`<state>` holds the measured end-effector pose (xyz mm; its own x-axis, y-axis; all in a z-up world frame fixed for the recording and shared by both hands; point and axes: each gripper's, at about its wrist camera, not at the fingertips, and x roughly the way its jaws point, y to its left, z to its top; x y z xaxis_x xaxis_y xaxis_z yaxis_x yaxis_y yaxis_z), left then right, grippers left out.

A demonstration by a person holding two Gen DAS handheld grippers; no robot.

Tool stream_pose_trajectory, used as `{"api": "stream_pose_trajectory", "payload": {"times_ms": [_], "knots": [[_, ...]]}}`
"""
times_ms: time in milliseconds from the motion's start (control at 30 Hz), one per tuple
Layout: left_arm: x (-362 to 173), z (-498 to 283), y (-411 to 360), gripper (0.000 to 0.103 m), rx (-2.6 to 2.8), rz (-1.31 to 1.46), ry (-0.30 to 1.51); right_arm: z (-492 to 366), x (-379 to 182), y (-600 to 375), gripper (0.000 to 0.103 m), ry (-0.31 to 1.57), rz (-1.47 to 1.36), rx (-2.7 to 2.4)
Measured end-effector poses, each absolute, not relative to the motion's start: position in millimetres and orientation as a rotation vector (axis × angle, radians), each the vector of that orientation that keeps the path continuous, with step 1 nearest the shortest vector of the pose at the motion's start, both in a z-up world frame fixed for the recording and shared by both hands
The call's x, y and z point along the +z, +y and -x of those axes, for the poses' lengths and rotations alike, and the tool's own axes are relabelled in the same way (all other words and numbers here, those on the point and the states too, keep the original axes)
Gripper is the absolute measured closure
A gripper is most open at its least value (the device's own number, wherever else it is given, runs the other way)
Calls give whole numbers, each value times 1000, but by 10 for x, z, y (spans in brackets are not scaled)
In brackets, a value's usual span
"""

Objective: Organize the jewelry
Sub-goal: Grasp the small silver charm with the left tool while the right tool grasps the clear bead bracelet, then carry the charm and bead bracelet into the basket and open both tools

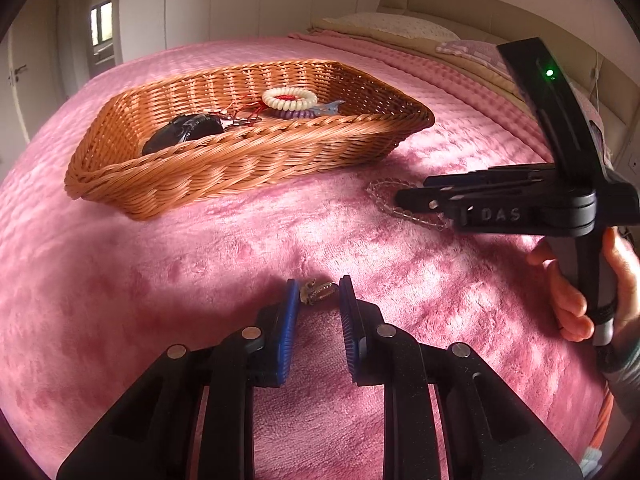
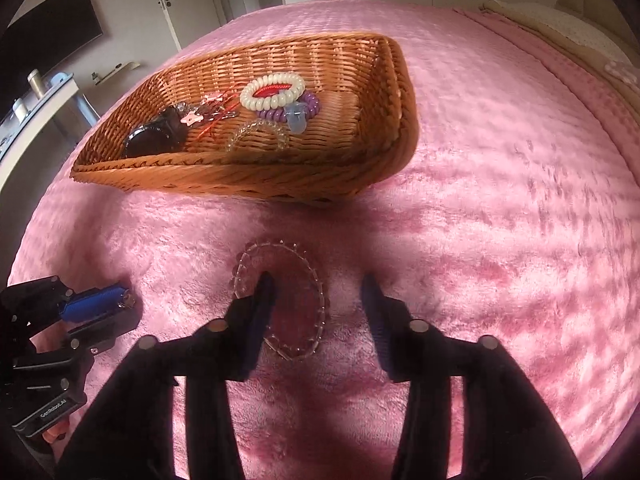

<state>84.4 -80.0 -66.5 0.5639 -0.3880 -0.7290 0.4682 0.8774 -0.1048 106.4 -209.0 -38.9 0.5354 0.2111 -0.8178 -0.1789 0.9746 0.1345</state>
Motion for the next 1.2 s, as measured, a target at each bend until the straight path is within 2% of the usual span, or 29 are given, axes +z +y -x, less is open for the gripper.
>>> {"api": "stream_pose_trajectory", "payload": {"times_ms": [67, 167, 233, 300, 567, 800, 1033, 1200], "knots": [[-665, -838, -799, 84, -505, -105, 829, -1053, -394, -2000, 57, 961, 28, 216], [-662, -831, -806, 84, -504, -109, 825, -1017, -383, -1958, 75, 950, 44, 229], [-659, -826, -806, 84, -504, -108, 822, -1009, -380, -1940, 91, 945, 43, 238], [-657, -822, -805, 84, -502, -108, 820, -982, -375, -1948, 97, 944, 42, 247], [-539, -759, -740, 84, -502, -79, 777, -655, -209, -2020, 97, 927, -29, 294], [-331, -638, -675, 84, -501, -57, 712, -486, 231, -1986, 97, 884, -99, 350], [89, -580, -591, 84, -478, -60, 611, -443, 722, -1865, 97, 795, -92, 376], [430, -814, -488, 84, -440, -39, 551, -629, 1103, -1770, 97, 726, -63, 379]]}}
